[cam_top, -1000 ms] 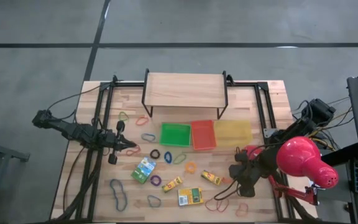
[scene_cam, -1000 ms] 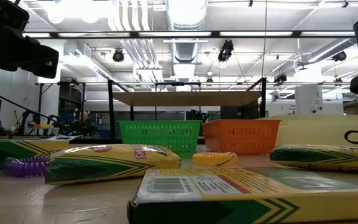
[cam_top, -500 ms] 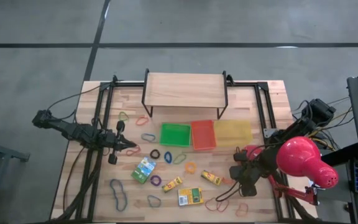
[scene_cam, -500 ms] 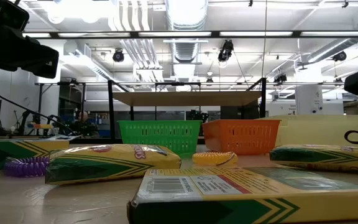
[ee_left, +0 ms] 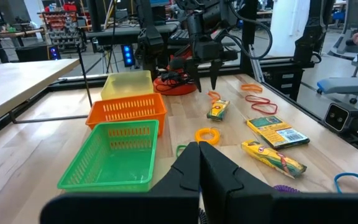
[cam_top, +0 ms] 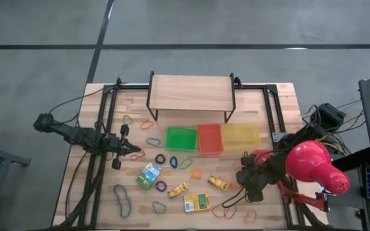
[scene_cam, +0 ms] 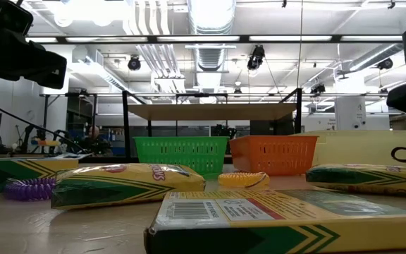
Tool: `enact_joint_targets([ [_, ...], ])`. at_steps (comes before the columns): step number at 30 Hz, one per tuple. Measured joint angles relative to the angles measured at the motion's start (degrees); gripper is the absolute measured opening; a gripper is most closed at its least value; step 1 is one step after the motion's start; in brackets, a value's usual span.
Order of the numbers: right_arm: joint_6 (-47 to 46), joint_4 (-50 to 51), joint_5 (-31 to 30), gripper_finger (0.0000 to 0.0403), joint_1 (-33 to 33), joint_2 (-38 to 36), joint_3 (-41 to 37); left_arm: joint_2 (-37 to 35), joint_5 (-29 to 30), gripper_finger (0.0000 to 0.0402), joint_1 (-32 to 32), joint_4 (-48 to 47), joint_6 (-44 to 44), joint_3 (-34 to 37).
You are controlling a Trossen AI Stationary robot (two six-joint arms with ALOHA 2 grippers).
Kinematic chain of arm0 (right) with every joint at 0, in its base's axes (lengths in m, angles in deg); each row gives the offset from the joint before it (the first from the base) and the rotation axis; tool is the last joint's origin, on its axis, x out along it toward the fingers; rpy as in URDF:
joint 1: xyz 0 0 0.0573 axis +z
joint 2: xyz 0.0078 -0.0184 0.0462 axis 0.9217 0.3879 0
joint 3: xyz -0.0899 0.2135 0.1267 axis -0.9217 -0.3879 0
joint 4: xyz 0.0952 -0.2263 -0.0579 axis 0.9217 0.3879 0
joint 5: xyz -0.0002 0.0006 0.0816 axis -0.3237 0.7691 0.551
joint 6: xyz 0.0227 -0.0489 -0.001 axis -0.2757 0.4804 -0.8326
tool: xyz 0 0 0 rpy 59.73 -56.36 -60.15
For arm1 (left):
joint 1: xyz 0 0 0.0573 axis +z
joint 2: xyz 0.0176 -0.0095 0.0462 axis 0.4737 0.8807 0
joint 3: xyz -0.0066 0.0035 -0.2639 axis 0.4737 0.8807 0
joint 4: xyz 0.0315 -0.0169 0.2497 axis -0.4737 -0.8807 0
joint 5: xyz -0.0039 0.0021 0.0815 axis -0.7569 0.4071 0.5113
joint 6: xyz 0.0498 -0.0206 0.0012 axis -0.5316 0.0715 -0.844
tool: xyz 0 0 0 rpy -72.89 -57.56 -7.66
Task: Pick & Place Office Desk Supplies
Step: Put the middle orange rubber band into the yellow bin
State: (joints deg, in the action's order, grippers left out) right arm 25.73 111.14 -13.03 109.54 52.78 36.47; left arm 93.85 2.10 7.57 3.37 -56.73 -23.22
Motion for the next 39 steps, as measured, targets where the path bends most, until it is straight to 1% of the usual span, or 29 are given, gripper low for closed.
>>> enact_joint_targets([
  [3, 0.0, 0.0, 0.0, 0.0203, 0.0, 0.1, 0.0, 0.0, 0.0, 0.0001, 0.0, 0.0, 0.0, 0.0],
  [8, 0.9, -1.2, 0.0, 0.0205, 0.0, 0.1, 0.2, 0.0, 0.0, 0.0001, 0.0, 0.0, 0.0, 0.0],
  [14, 2.6, -1.9, 0.1, 0.0188, 0.0, 1.4, 0.0, 0.0, 0.0, 0.0001, 0.0, 0.0, 0.0, 0.0],
  [20, 6.2, -6.3, 0.5, 0.0174, 0.0, 4.7, 0.0, 0.0, 0.0, 0.0001, 0.0, 0.0, 0.0, 0.0],
  [24, 7.3, -6.5, 0.4, 0.0167, 0.0, 6.2, 0.0, 0.0, 0.0, 0.0001, 0.0, 0.0, 0.0, 0.0],
  [31, 7.3, -6.4, 1.3, 0.0150, 0.0, 5.9, 0.0, 0.0, 0.0, 0.0001, 0.0, 0.0, 0.0, 0.0],
  [39, 7.6, -6.4, 1.5, 0.0112, 0.0, 5.8, 0.0, 0.0, 0.0, 0.0001, 0.0, 0.0, 0.0, 0.0],
])
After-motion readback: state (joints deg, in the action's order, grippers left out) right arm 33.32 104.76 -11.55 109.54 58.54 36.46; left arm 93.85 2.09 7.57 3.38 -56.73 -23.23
